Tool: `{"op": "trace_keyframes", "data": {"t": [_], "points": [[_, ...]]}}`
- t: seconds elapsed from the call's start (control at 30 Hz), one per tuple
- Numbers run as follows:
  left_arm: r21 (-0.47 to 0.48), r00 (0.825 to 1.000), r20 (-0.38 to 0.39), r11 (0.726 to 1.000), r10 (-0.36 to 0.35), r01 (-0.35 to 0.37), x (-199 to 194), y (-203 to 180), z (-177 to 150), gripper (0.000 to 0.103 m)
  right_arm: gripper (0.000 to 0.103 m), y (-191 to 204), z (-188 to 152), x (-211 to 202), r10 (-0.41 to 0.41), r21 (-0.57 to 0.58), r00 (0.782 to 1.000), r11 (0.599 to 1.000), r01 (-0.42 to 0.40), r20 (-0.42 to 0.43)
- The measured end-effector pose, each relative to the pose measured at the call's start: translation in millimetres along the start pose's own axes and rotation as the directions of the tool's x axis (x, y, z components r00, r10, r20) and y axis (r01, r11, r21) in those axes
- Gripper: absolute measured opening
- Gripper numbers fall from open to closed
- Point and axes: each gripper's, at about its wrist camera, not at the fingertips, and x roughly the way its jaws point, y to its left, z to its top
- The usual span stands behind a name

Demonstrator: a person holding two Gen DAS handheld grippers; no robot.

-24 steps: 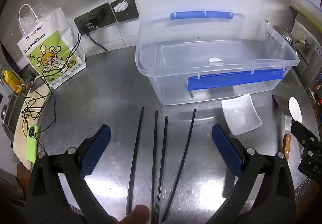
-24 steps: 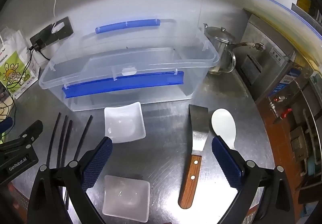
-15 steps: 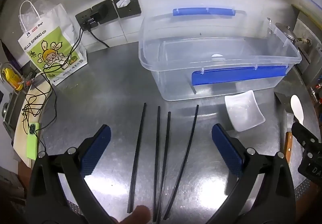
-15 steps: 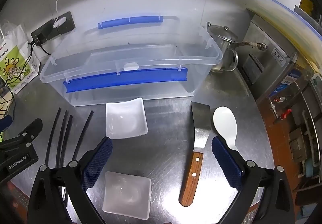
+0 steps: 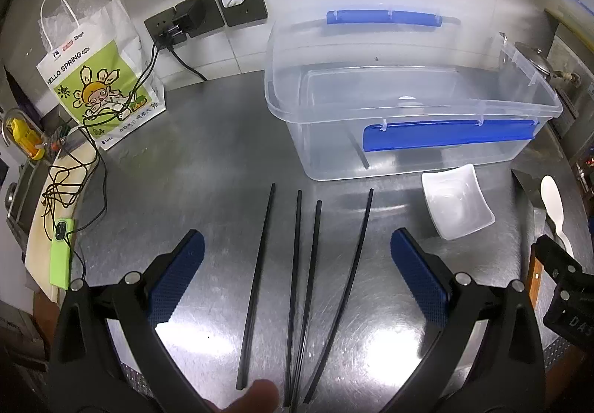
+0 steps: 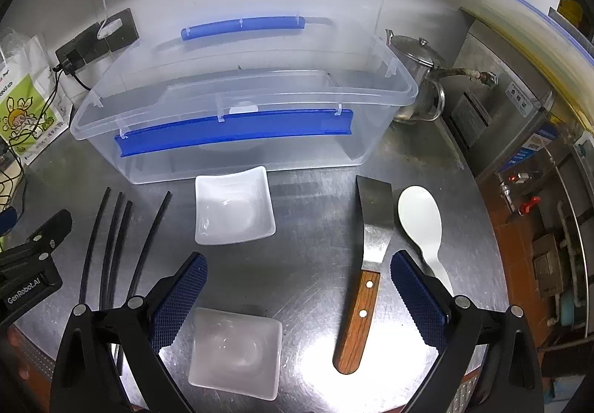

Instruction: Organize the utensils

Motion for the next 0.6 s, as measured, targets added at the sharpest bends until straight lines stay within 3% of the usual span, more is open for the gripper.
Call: {"op": "trace_keyframes", "data": {"t": [0.6], "points": [[0.013,1.0,-0.023,1.0,0.001,-0.001,2.1,-0.7,-3.3,0.097,0.098,1.6,-4.8,3.2,-0.006,-0.013,0.999,1.0,0.006,-0.038]]}}
